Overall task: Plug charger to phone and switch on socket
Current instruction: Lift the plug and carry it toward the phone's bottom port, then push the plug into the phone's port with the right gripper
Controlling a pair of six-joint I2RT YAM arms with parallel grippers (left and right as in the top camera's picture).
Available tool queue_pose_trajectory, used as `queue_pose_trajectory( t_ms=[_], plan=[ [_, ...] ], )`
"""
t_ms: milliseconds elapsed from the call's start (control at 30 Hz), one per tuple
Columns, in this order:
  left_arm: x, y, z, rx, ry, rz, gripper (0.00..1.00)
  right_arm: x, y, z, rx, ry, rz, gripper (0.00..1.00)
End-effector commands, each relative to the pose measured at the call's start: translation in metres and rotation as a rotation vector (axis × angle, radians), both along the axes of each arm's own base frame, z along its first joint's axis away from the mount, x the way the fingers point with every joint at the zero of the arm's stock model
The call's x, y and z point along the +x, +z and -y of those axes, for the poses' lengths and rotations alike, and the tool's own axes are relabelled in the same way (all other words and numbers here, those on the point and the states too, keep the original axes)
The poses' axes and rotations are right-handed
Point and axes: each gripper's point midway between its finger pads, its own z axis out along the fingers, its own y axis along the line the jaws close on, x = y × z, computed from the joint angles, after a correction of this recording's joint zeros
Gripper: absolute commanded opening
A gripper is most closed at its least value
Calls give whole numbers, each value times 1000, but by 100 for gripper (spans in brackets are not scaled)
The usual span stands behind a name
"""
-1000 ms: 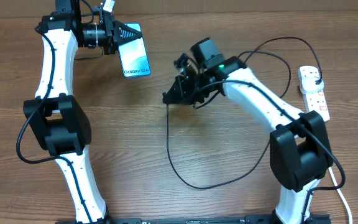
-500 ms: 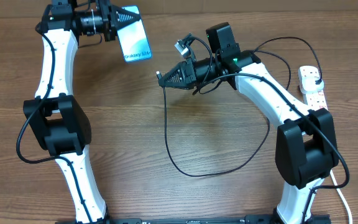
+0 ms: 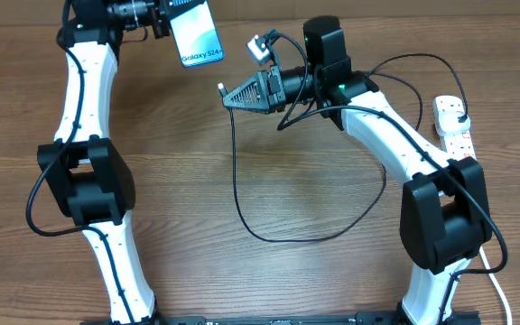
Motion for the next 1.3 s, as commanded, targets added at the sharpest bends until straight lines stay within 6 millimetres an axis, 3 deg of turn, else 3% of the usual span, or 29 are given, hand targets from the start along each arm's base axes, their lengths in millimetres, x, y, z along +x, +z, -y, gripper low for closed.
queue_pose_trajectory(
  t_ms=[0, 567, 733, 1267],
  plan=[
    [-10, 19, 20, -31, -65, -25, 4, 4, 17, -1, 17, -4, -51, 4],
    [-9, 23, 28, -38, -61, -47, 4, 29, 22, -5, 12, -141, -25, 4],
    [-7, 23, 28, -33, -50, -32, 4, 29, 31, -5, 43, -131, 35, 4],
    [-8, 24, 28, -34, -63, -15, 4, 30, 31, -5, 44, -137, 46, 4]
  ],
)
